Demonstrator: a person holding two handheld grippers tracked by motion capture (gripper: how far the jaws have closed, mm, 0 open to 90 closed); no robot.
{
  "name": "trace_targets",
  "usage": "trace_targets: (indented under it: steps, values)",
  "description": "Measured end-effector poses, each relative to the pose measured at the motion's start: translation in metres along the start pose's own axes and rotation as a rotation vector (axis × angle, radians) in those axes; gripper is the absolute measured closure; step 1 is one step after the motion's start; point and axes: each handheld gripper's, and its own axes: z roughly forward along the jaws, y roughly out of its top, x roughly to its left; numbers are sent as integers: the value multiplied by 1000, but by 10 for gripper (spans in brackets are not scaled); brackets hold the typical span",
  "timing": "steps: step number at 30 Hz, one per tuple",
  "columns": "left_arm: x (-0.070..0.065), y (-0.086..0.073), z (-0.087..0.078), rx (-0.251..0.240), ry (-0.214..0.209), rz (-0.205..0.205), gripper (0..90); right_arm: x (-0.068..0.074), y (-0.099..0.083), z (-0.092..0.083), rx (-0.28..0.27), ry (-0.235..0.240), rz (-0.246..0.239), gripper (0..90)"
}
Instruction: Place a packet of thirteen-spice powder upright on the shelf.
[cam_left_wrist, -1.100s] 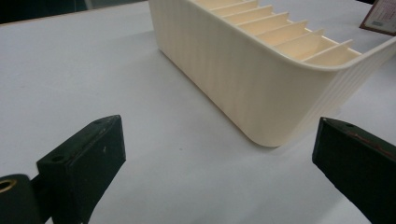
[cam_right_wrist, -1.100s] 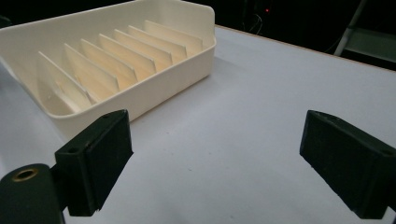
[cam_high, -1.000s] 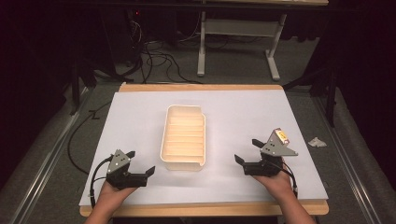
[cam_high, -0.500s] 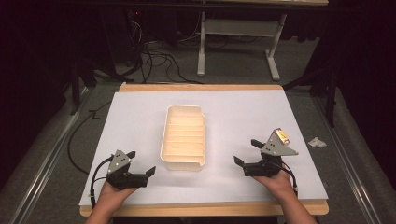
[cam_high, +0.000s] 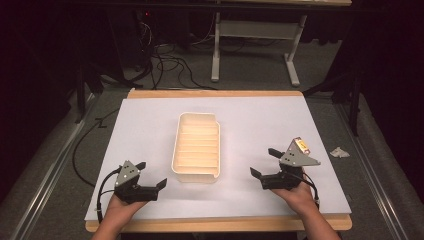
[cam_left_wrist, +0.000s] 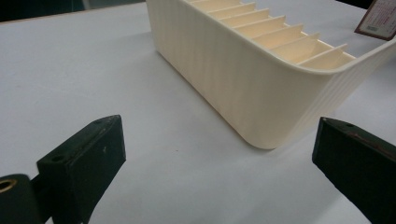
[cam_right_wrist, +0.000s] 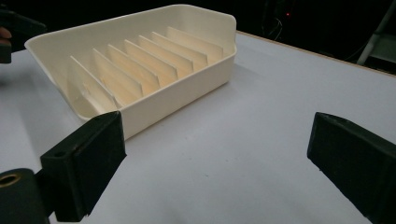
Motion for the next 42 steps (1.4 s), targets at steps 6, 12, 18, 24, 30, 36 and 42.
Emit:
trace_targets:
  steps: [6, 12, 18, 24, 30, 36, 42]
  values:
    - [-1, 0, -1, -5, -8, 3, 34, 0, 7, -4, 4, -5, -5, 19]
    - [-1, 0, -1, -4, -10, 4, 42, 1, 15, -9, -23, 0, -20, 22]
    - [-2, 0, -1, -4, -12, 7, 50, -2, 19, -13, -29, -15, -22, 1]
    - [0, 1, -1, -15, -4, 10, 49, -10, 23, -19, -43, -21, -8, 0]
    - [1, 2, -2, -13, -3, 7, 44, -16, 27, -26, -53, -31, -5, 0]
    - [0, 2, -1, -2, -6, -5, 7, -23, 29, -36, -68, -59, -4, 0]
    - [1, 3, -1, -2, 4, -12, 2, -33, 28, -45, -73, -102, 4, 0]
